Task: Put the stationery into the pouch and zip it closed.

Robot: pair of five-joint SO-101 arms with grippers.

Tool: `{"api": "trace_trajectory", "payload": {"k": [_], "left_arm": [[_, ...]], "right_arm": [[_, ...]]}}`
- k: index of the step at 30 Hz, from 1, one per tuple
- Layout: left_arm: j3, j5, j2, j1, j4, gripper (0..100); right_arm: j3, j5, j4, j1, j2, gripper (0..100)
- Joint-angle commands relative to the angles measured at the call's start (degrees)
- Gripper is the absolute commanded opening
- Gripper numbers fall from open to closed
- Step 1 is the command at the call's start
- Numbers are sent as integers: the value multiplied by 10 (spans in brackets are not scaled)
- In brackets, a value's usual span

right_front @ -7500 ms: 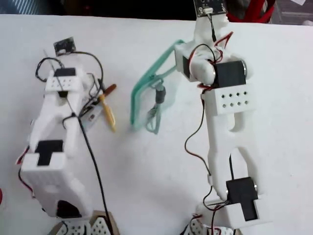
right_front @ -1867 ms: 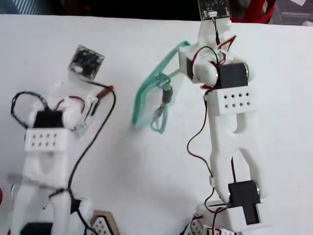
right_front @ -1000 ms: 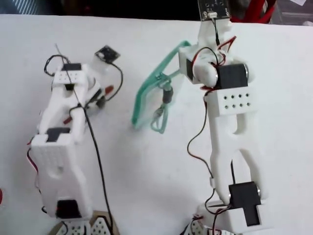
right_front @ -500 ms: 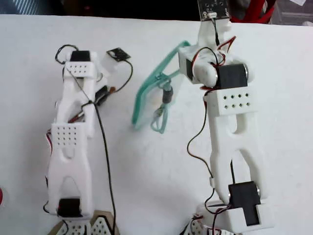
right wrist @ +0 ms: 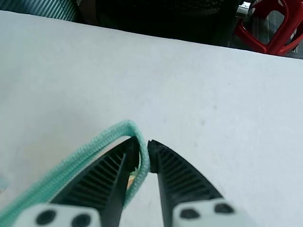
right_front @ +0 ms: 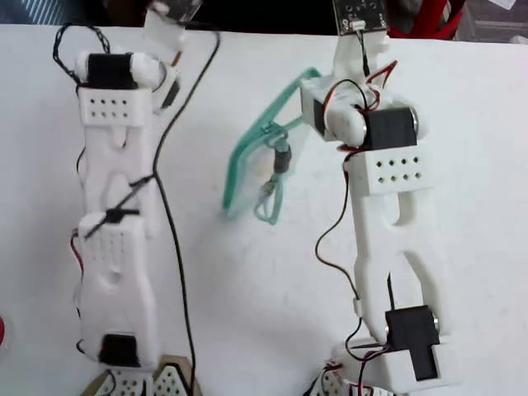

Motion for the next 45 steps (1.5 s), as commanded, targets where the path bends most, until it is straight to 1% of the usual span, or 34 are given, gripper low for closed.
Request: {"api": "trace_trajectory", "payload": {"k": [1,5,7,9,12,15,18,20,21,23,27,29,31,34,38,45], "left_arm": [[131,9,-227,66,2,24],[321,19,-451,153,-4,24],[389,55,-551,188,-38,24],[447,103,-640,210,-98,24],[556,208,-735,239,-241,24],[704,287,-783,253,-429,27],[853,324,-801,255,-649,27],[931,331,-802,255,-777,27],[962,332,-802,253,-828,27],[1008,334,-802,252,-891,27],[1044,336,-801,256,-937,27],[1047,358,-798,256,-961,27],[1042,371,-776,255,-981,28],[1042,370,-720,245,-1015,28],[1042,374,-651,230,-1028,28],[1042,370,-640,246,-1029,27]], "right_arm": [[38,-3,-18,-8,10,18],[42,-3,-17,-8,6,18],[42,-4,-19,-10,7,18],[42,-3,-19,-15,7,18],[42,-3,-18,-16,6,18],[42,-3,-17,-16,5,18],[42,-3,-16,-15,5,18],[42,-3,-16,-15,5,18],[42,-3,-17,-15,5,18],[42,-3,-18,-15,5,18],[42,-5,-20,-9,8,18],[43,-6,-20,-11,10,18],[43,-6,-20,-12,9,18],[43,-7,-20,-8,6,18],[42,-7,-20,6,5,18],[42,-7,-29,9,7,18]]}}
